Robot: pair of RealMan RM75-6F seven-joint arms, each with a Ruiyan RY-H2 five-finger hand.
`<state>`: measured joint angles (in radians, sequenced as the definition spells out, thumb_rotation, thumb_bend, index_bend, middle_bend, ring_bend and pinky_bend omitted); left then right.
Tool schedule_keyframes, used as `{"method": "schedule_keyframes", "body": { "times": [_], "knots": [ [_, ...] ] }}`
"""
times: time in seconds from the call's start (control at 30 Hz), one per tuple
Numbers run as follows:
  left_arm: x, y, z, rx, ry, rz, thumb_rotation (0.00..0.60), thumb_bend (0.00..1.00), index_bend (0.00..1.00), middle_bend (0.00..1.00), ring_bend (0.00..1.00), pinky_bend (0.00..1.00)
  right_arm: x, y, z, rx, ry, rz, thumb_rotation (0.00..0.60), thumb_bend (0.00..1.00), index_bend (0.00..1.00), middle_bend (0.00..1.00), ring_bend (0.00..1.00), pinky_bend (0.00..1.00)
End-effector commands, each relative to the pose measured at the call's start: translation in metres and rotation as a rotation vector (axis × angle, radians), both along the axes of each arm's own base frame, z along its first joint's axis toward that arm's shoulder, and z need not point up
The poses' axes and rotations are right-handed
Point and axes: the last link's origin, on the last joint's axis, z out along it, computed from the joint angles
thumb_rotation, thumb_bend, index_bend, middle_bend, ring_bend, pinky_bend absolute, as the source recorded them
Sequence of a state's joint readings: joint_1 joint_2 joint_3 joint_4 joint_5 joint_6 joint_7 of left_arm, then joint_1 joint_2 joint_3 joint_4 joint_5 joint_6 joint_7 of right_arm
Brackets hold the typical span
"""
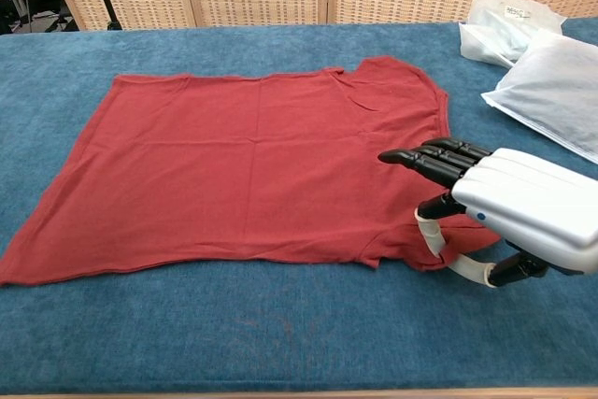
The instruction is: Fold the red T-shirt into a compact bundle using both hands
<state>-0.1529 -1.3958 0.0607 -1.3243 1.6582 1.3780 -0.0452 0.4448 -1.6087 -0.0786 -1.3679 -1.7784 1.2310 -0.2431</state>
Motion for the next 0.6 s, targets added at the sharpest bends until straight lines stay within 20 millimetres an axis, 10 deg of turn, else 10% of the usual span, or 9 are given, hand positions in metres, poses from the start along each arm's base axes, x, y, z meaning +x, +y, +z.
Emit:
{"method": "schedule_keyframes", "body": {
  "times": [0.03,0.6],
  "knots": [
    [-0.001,0.002,-0.017,-0.060,-0.015,-0.002,0.600,0.19,0.32,0.00,0.00,0.00,0.000,0.000,-0.001,0.004,-0.001,-0.001,0.600,0.54,0.61,0.00,0.00,0.00],
    [-0.002,0.002,-0.052,-0.109,-0.071,-0.017,0.600,0.25,0.34,0.00,0.00,0.00,0.002,-0.001,-0.001,0.015,-0.033,-0.032,0.600,0.54,0.61,0.00,0.00,0.00]
  ]
}}
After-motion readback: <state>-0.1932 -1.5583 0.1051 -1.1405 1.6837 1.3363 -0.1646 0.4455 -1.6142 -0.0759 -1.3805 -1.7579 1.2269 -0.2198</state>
